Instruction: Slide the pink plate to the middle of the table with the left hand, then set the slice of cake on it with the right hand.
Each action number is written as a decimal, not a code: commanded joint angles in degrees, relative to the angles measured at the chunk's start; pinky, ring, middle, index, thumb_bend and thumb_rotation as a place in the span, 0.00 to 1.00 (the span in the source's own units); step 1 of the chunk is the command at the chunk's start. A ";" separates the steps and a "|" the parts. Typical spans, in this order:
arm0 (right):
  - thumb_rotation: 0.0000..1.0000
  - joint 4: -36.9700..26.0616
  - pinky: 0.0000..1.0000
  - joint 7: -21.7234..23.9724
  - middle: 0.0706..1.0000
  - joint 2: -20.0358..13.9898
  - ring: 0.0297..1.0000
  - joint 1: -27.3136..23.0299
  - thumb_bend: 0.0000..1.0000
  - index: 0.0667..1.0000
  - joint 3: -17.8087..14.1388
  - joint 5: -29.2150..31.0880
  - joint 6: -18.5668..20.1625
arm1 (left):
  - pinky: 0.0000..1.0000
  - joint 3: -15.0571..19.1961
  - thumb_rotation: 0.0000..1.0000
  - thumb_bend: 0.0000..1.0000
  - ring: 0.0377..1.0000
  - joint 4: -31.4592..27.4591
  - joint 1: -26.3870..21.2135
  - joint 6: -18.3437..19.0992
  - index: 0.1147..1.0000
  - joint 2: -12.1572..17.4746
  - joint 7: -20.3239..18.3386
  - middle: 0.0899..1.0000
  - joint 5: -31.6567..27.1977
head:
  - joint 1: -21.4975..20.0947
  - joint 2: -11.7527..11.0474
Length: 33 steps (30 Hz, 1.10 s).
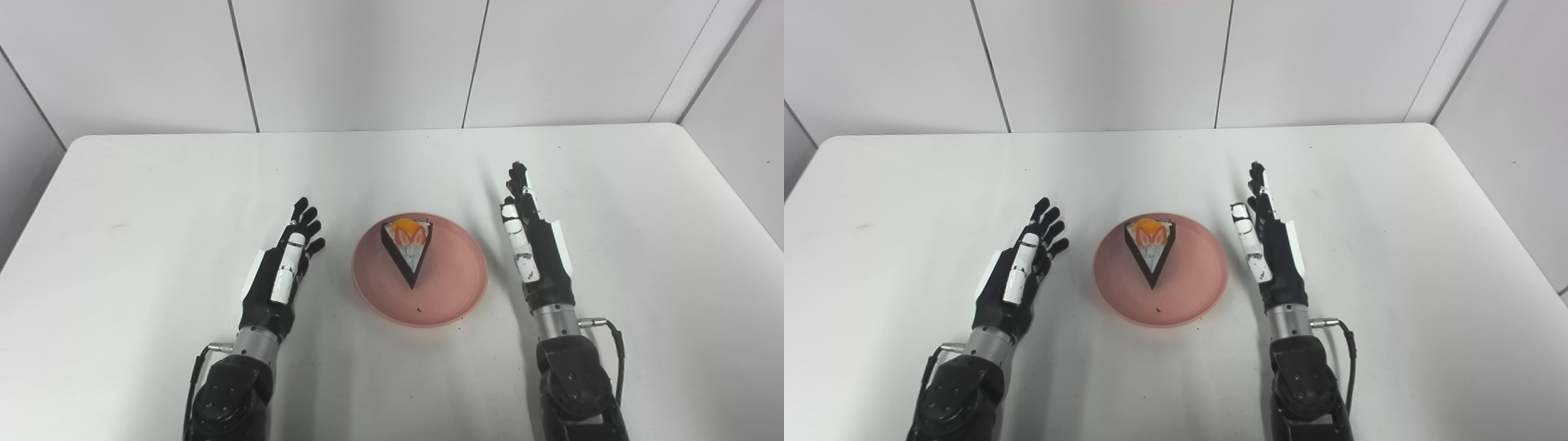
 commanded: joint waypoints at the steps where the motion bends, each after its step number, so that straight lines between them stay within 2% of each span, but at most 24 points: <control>1: 1.00 -0.90 0.99 -0.54 1.00 0.23 1.00 -0.65 0.22 0.99 0.40 1.59 -1.16 | 0.97 0.17 1.00 0.40 0.97 -0.37 0.51 -0.10 0.98 0.45 0.65 0.98 0.50 | 0.10 -0.15; 8: 1.00 -1.26 1.00 -0.09 1.00 -0.18 1.00 -0.39 0.25 1.00 1.50 3.05 3.22 | 0.97 0.35 1.00 0.39 0.97 1.75 -0.43 -1.33 0.98 1.34 0.47 0.98 0.82 | 0.12 -0.29; 14: 1.00 -2.44 1.00 -0.47 1.00 -0.54 1.00 -0.40 0.22 1.00 2.32 2.43 6.56 | 0.96 0.43 1.00 0.40 0.96 3.29 -1.43 -2.35 0.98 1.69 0.51 0.97 0.75 | -0.07 -0.04; 18: 1.00 -3.26 1.00 -0.38 1.00 -0.79 1.00 -0.26 0.22 1.00 2.71 2.21 8.59 | 0.95 0.53 1.00 0.40 0.95 3.52 -1.81 -1.77 0.97 1.55 0.76 0.97 0.68 | -0.02 -0.02; 33: 1.00 -2.69 1.00 -0.81 1.00 -0.71 0.99 -0.28 0.21 1.00 2.88 2.77 9.25 | 0.93 0.29 1.00 0.39 0.94 3.49 -1.97 -0.82 0.96 1.57 0.92 0.96 1.15 | -0.18 -0.47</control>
